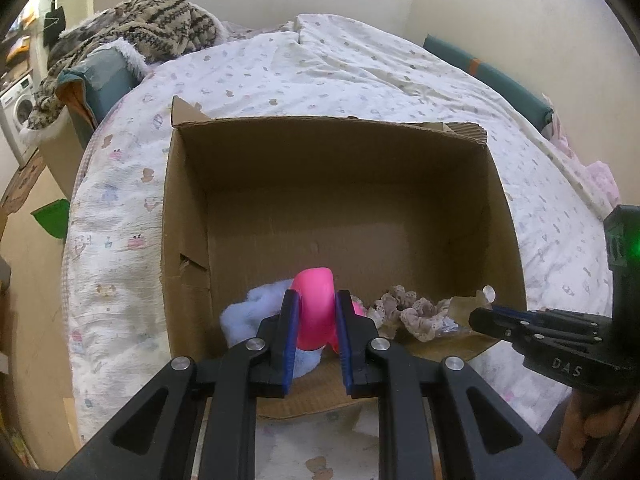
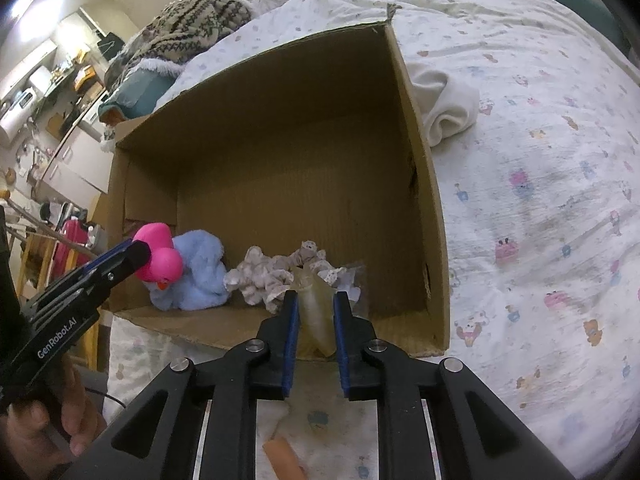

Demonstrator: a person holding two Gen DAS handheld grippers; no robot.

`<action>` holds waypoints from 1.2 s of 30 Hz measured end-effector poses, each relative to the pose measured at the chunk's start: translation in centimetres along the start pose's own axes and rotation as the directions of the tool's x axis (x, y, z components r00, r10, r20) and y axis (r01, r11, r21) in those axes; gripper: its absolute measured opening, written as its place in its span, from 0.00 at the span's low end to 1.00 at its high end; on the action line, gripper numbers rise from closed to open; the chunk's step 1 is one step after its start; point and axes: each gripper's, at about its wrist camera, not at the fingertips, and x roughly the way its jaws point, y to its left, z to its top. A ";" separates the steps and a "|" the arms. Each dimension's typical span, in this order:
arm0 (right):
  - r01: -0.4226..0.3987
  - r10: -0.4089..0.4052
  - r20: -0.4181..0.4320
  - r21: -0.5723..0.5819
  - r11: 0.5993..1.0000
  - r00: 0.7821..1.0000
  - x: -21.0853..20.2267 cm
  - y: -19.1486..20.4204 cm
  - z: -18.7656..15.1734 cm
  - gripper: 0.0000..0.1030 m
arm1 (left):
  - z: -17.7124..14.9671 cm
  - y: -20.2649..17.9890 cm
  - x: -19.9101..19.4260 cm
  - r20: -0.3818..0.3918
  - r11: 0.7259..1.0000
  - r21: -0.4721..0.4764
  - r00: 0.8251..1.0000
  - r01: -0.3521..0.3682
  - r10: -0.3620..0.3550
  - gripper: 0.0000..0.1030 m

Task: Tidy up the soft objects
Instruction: 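Open both tools to drop the duck and sponge into the box, then move the right tool to the peach foam cylinder and grasp it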

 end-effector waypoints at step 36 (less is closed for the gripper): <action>-0.005 0.001 0.056 0.069 0.998 0.998 -2.5 -0.8 -0.6 0.70 | -1.2 1.4 -4.3 0.045 0.996 -0.020 0.995 -0.090 0.090 0.61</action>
